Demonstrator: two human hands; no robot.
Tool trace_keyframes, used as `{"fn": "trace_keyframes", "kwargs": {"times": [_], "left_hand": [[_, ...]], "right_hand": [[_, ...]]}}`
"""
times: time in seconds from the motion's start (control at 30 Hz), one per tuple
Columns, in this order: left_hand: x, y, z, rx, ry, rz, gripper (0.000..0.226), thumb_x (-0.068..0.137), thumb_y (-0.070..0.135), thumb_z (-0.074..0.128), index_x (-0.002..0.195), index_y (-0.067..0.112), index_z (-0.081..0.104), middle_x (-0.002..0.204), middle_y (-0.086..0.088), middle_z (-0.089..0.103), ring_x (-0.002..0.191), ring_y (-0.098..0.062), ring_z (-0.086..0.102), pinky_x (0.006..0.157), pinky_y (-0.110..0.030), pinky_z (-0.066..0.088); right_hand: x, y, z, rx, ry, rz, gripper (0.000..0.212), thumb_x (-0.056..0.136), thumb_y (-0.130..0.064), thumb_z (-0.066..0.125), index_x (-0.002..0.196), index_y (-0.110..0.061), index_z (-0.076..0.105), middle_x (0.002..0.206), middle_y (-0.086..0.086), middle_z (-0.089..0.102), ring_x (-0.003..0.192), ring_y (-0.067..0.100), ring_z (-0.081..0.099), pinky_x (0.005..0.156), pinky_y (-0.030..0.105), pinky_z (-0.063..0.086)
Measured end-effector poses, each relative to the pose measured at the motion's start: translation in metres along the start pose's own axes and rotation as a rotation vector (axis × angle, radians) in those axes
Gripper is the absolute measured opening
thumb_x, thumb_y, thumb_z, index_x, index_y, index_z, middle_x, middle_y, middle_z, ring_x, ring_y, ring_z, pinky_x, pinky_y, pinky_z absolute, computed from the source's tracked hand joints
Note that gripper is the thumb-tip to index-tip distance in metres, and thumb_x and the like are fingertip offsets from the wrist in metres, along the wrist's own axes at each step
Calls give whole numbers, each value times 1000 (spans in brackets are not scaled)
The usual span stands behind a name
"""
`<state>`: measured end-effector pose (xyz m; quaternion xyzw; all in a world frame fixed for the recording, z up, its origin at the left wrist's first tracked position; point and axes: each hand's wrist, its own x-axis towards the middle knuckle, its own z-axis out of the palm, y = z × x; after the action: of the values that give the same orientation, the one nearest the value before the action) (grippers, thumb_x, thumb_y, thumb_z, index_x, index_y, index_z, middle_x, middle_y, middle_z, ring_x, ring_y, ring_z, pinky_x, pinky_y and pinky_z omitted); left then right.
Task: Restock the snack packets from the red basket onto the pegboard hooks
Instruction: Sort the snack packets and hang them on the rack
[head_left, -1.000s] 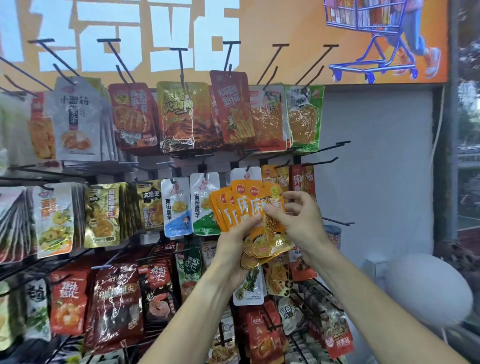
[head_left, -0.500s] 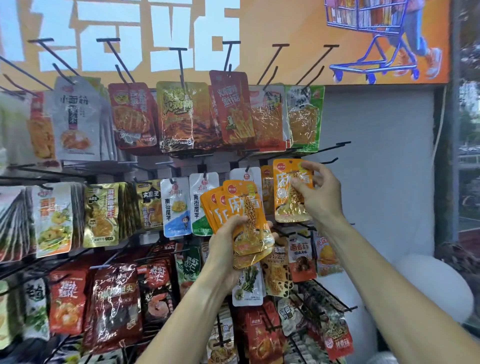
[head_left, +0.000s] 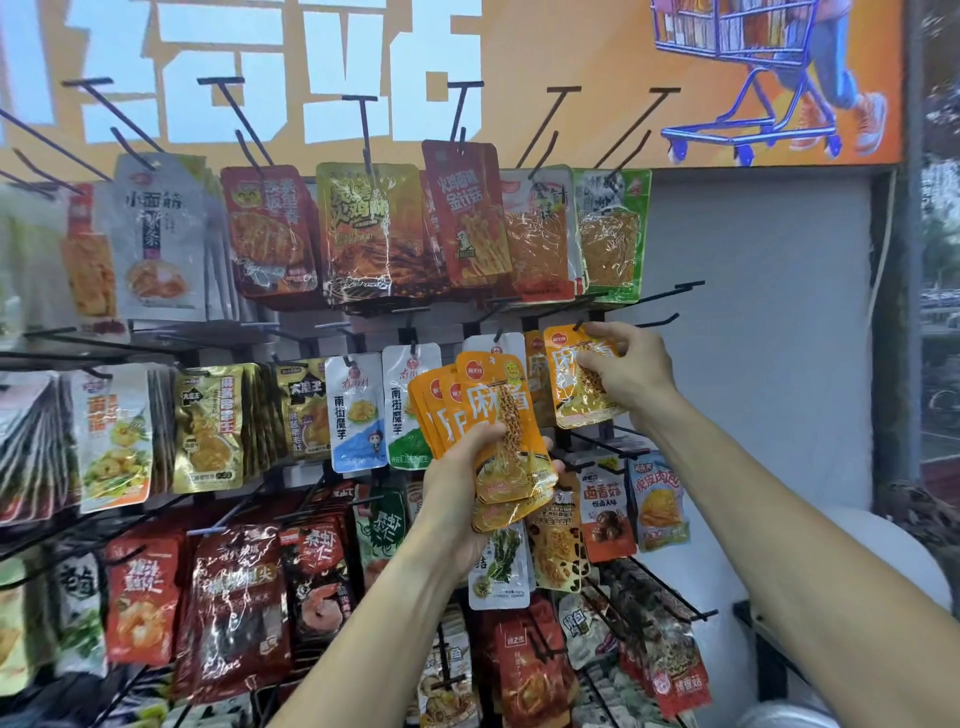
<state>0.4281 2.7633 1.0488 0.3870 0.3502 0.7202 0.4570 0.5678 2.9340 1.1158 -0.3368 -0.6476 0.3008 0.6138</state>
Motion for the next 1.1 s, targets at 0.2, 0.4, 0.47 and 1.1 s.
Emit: {"fn": "trace_keyframes", "kwargs": {"times": [0.2,0.4,0.47,1.1], "left_hand": [[1,0,-2,-6,18,-3,36,101,21,62,130,0,67,117,-27,75,105,-51,73,90,-56,62],[1,-3,-10,41,111,-3,23,89,17,79,111,9,78,111,-17,79,97,-40,77,87,-60,62],[-1,-7,-8,51,106,-4,28,87,15,80,114,8,76,112,-16,79,99,-41,77,81,-57,64],[-6,-19,11,14,71,10,16,98,22,60,102,12,72,101,-18,77,77,-33,73,71,-44,61]], "right_hand": [[17,6,29,-311,-50,-45,42,91,-19,79,131,-23,69,132,3,68,120,28,63,101,41,52],[-11,10,24,-311,39,-9,30,95,-30,72,125,-29,72,122,3,71,118,26,64,100,41,53],[-49,8,16,-12,-21,37,28,93,-42,74,117,-25,75,108,-5,72,103,16,69,90,38,56],[-93,22,10,281,138,28,17,90,-28,81,98,-33,67,104,4,69,99,27,69,81,55,61]]}}
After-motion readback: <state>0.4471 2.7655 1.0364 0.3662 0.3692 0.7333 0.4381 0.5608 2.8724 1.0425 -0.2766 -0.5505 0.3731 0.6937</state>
